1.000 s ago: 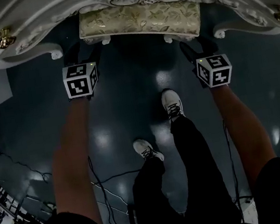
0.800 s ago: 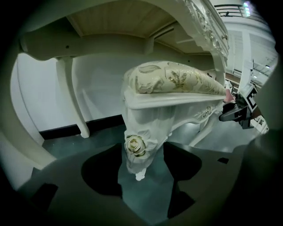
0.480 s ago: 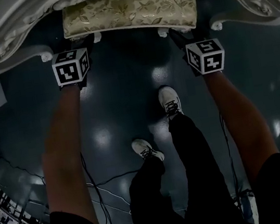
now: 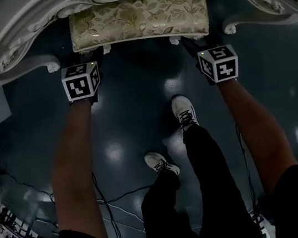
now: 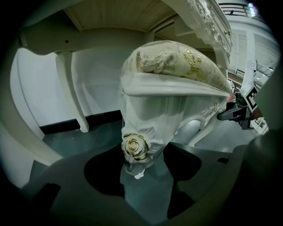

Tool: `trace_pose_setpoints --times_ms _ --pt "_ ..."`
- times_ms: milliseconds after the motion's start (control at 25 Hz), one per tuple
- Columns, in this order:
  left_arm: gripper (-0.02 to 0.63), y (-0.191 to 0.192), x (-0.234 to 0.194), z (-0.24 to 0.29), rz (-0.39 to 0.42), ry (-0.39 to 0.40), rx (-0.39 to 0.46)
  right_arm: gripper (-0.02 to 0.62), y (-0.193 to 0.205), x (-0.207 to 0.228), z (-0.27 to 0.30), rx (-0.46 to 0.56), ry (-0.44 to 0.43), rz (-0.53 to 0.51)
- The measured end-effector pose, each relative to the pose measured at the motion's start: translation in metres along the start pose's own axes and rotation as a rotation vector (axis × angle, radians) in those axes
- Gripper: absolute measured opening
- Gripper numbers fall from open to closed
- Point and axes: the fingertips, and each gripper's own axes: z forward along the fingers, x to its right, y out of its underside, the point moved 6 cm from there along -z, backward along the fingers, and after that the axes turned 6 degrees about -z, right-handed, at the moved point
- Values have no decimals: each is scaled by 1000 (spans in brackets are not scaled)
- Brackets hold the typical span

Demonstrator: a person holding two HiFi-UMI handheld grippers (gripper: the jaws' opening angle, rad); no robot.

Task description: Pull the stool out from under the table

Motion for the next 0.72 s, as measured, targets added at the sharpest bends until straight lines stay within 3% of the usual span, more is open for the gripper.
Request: trace_pose_setpoints --times_ms 720 --pt "282 13 8 -6 -46 -3 -28 287 -2 8 4 -54 -10 -48"
